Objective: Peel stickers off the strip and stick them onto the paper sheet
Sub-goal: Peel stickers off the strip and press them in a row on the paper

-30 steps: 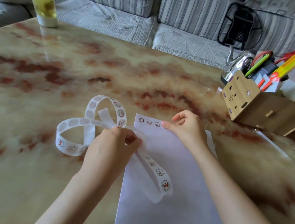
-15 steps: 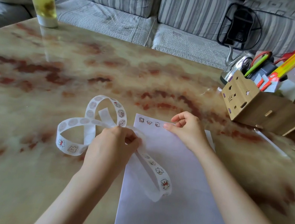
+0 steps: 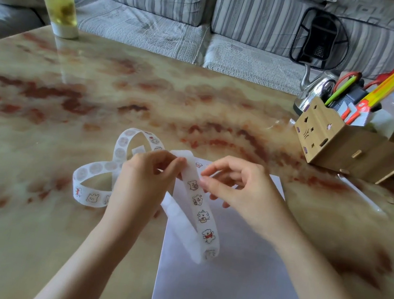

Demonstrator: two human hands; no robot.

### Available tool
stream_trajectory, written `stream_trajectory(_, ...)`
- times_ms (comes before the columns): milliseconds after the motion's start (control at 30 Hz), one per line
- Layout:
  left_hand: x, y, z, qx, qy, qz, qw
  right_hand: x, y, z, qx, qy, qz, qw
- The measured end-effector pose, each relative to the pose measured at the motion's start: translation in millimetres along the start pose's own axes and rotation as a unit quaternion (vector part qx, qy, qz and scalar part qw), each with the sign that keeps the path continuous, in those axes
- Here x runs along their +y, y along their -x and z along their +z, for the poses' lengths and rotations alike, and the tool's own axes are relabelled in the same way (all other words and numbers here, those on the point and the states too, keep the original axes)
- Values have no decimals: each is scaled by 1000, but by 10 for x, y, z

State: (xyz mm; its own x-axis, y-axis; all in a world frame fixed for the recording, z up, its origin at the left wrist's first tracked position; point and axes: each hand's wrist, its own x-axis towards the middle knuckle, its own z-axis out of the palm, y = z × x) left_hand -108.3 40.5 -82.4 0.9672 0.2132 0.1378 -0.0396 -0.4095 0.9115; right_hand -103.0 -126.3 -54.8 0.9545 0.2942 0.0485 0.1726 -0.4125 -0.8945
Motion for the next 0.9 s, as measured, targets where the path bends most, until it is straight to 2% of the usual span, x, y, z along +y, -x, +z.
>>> stream_trajectory(233,77,47,-2,12,10,35,999,-47,72,25,26,-90,28,995)
stream_trajectory(333,105,56,15,1,20,46,999,-6,102,54,32,-84,22,996)
stream_trajectory(533,172,54,-2,-92,142,-59,984,77,132,94,108,-121,2,987)
stream_trajectory(633,200,89,4,-124,112,-47,985,102,158,102,120,-113,-11,986)
stream_trajectory(900,242,131,-18,-136,100,-35,985,101,187,101,130,-84,-50,987)
